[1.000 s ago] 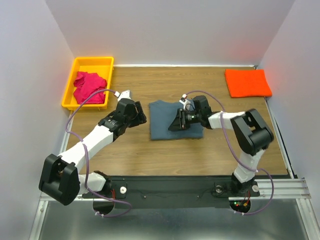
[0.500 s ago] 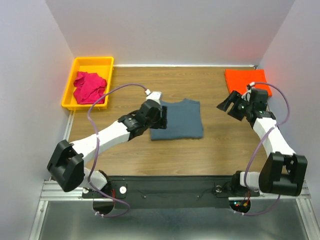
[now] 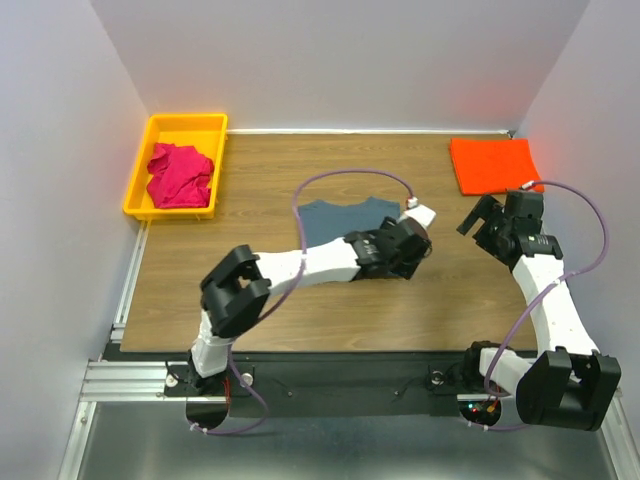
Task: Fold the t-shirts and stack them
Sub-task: Neatly place the folded tshirt to the corner
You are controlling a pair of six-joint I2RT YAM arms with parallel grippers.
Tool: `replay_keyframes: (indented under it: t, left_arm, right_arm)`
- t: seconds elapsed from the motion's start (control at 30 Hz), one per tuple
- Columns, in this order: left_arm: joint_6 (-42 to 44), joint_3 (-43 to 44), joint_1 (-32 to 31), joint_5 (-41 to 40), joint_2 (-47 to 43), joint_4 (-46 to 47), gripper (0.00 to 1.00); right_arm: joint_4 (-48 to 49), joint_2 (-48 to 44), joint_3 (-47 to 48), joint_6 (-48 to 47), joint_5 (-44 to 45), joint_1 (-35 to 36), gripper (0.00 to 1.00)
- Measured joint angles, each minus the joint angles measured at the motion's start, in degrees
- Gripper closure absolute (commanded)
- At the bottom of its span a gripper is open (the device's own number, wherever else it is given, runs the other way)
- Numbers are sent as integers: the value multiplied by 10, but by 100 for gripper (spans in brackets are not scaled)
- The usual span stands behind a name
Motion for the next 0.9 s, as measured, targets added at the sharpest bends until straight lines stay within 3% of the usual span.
replay_keyframes:
  t: [0.23,0.5,0.57,0.7,0.83,0.9]
  left_arm:
    - [52,76,-47,-27,112,-29,30]
    - [94,98,-52,-58,176,-37,32]
    - [104,110,-52,-68,193,-37,37]
    - [116,128,-52,-82,211,-26,60]
    - [115,127,-52,-92,212,-26,100]
    - [112,119,-50,-95,211,-17,100]
  right_arm:
    - [-17,1,-3,1,46,0,0]
    - [-17,10,-12,1,54,0,0]
    - [-18,11,-20,1,54,0,1]
    - [-21,15,-22,1,49,0,1]
    - [-18,25,-22,-2,15,0,3]
    - [-13,44,-22,-2,-17,0,3]
